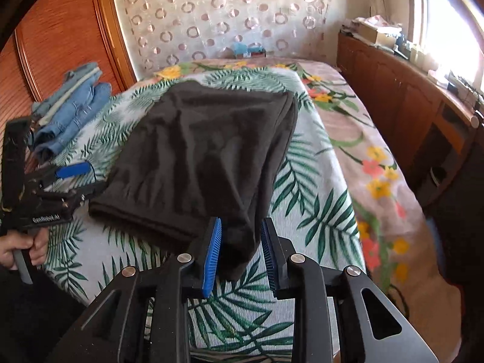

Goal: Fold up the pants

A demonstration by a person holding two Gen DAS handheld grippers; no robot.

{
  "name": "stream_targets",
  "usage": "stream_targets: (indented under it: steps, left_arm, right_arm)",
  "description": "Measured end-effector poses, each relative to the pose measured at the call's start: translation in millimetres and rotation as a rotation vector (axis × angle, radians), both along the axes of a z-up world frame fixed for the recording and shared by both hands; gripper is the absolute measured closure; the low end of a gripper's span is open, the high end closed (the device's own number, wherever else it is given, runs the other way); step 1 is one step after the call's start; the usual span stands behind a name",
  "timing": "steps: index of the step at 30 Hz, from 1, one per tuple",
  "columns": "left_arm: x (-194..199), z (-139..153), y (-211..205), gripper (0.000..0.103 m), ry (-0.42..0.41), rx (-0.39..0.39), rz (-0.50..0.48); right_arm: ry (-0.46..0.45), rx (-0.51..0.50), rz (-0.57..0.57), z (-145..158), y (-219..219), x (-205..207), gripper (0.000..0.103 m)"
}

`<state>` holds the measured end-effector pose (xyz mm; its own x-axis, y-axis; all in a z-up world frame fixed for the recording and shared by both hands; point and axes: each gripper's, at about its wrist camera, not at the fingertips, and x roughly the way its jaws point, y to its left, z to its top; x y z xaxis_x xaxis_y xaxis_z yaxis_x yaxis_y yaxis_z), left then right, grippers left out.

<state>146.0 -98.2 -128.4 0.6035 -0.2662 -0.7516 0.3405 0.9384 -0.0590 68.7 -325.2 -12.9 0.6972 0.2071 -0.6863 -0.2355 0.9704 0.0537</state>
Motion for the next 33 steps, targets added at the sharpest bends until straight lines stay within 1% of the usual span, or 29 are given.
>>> stream_targets:
  steps: [1, 2, 4, 5, 6, 9, 11, 15, 16, 18, 20, 25, 27, 29, 33]
  left_arm:
    - [0.0, 0.3, -0.7, 0.022, 0.000, 0.000, 0.000]
    - [-0.2, 0.4, -0.8, 0.022, 0.000, 0.000, 0.000]
    - [-0.2, 0.3, -0.8, 0.022, 0.000, 0.000, 0.000]
    - [-0.2, 0.2, -0.7, 0.022, 0.000, 0.000, 0.000]
    - [-0.3, 0.2, -0.5, 0.022, 0.000, -0.001, 0.000]
    - [-0.5, 0.4, -0.7, 0.022, 0.000, -0.003, -0.001]
    - [-0.6, 0.5, -0.9, 0.022, 0.000, -0.002, -0.002]
    - [-0.6, 0.3, -1.3, 0.022, 0.000, -0.001, -0.003]
    - [-0.5, 0.3, -1.6, 0.022, 0.000, -0.001, -0.003]
    - [-0.5, 0.3, -2.1, 0.022, -0.001, 0.002, -0.002]
    - [-0.5, 0.5, -1.7, 0.022, -0.001, 0.004, -0.002]
    - [-0.6, 0.6, -2.2, 0.022, -0.001, 0.005, -0.002]
    - [-0.6, 0.6, -2.0, 0.022, -0.001, 0.007, -0.002]
    - [-0.3, 0.5, -1.8, 0.022, -0.001, 0.006, -0.003]
    - [-0.5, 0.4, -2.3, 0.022, -0.001, 0.007, -0.003]
  right_arm:
    - [0.004, 0.000, -0.003, 0.1, -0.4, -0.2, 0.075]
    - [-0.001, 0.000, -0.002, 2.1, 0.3, 0.8, 0.083]
    - [-0.008, -0.003, 0.010, 5.7, 0.4, -3.7, 0.089]
    - [-0.016, -0.005, 0.011, 7.9, 0.8, -6.0, 0.094]
    - [-0.028, -0.004, 0.015, 11.2, 0.5, -9.2, 0.094]
    - [-0.085, 0.014, -0.011, 19.9, 0.1, -22.2, 0.094]
    - [-0.093, 0.016, -0.008, 21.2, 0.5, -30.1, 0.094]
    - [-0.034, -0.029, -0.017, 4.4, 4.3, -28.8, 0.081]
    - [-0.031, -0.028, -0.017, 3.2, 4.5, -28.1, 0.080]
    - [-0.030, 0.004, -0.006, 5.1, 2.3, -28.6, 0.073]
    - [-0.055, 0.016, -0.006, 11.2, 1.3, -26.3, 0.068]
    - [-0.114, 0.048, -0.013, 22.5, -1.2, -7.2, 0.067]
    - [-0.131, 0.049, -0.020, 22.9, -2.1, 10.0, 0.067]
    - [-0.127, 0.033, -0.033, 18.1, -2.1, 29.4, 0.067]
    - [-0.084, 0.064, -0.034, 9.4, -7.3, 71.5, 0.077]
